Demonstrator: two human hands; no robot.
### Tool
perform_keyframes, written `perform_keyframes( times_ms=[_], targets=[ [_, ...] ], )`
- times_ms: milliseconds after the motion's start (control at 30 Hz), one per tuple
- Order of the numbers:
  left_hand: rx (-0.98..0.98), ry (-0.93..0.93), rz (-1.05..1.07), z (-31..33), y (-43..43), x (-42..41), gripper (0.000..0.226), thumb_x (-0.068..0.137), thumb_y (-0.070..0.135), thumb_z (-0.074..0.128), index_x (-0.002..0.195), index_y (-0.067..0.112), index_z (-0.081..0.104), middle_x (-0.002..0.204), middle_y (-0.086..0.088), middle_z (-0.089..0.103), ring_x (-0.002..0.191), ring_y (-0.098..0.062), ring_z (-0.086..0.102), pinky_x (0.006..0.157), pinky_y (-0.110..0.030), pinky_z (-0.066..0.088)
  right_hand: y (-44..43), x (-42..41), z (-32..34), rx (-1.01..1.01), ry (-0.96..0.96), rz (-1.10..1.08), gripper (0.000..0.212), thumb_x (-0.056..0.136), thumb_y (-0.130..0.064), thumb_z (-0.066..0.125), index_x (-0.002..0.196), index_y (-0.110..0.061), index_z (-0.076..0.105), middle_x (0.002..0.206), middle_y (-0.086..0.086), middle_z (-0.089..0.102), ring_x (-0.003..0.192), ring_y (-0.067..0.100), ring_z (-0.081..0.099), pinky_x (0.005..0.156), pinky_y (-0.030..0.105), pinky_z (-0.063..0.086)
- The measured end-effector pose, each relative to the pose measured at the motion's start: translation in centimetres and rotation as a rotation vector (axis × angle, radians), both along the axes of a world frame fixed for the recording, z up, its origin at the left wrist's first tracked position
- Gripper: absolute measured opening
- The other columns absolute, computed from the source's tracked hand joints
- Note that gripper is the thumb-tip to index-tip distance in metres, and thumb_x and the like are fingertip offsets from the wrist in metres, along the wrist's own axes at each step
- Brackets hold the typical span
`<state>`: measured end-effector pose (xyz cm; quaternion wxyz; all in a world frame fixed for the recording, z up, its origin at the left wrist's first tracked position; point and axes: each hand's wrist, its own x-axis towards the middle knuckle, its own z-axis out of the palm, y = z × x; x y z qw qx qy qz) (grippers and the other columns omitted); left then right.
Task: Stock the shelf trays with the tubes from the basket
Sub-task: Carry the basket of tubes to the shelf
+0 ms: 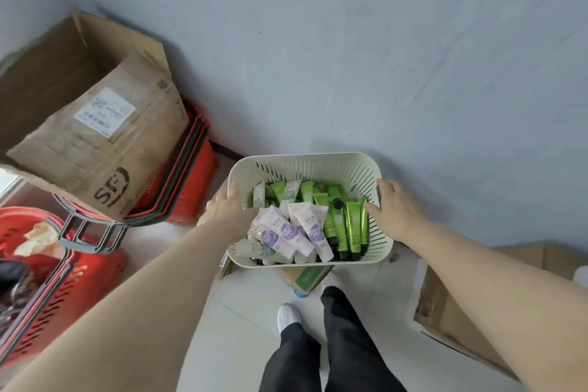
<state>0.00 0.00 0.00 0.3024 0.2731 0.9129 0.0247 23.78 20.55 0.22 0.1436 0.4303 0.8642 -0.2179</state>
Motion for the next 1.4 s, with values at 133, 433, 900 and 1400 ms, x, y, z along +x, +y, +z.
perform_keyframes(
  times_ms=[133, 433, 900, 1400],
  targets=[
    [-0.023, -0.071, 0.206, -3.7, 0.7, -0.7, 0.074, 0.095, 0.041, 0.05, 0.152, 0.019, 0.008, 0.153, -0.009, 0.03, 0.134, -0.036, 0.034, 0.104, -0.052, 0.037, 1.4, -1.0, -2.6, -0.049, -0.022, -0.082, 0.071, 0.096, -0.037, 0.05, 0.149, -0.006, 0.015, 0.152, 0.014, 0.026, 0.136, 0.032, 0.031, 0.106, 0.046, 0.036],
    [0.093, -0.098, 0.422, -7.4, 1.5, -1.5, 0.065, 0.084, 0.018, 0.056, 0.14, 0.025, 0.023, 0.121, -0.014, 0.05, 0.096, -0.036, 0.056, 0.08, -0.05, 0.052, 2.7, -1.4, -7.1, -0.248, 0.1, -0.339, 0.077, 0.092, -0.033, 0.058, 0.148, -0.011, 0.01, 0.142, 0.018, 0.038, 0.124, 0.033, 0.045, 0.1, 0.043, 0.041],
    [0.336, -0.31, 0.709, -6.1, -1.5, -0.3, 0.078, 0.084, 0.015, 0.067, 0.145, 0.039, 0.024, 0.092, -0.009, 0.064, 0.083, -0.026, 0.062, 0.084, -0.047, 0.054, 1.2, -0.9, -6.8, -0.268, 0.145, -0.345, 0.081, 0.093, -0.037, 0.055, 0.15, -0.024, 0.0, 0.12, 0.016, 0.048, 0.1, 0.026, 0.052, 0.081, 0.038, 0.045],
    [0.402, -0.229, 0.999, 0.4, -17.8, 6.3, 0.086, 0.084, 0.008, 0.07, 0.152, 0.023, 0.02, 0.122, 0.0, 0.05, 0.103, -0.027, 0.057, 0.085, -0.037, 0.048, -9.3, -3.1, -1.0, -0.227, 0.137, 0.066, 0.069, 0.093, -0.03, 0.057, 0.144, -0.011, 0.014, 0.119, 0.015, 0.053, 0.096, 0.026, 0.057, 0.068, 0.029, 0.044]
  ],
)
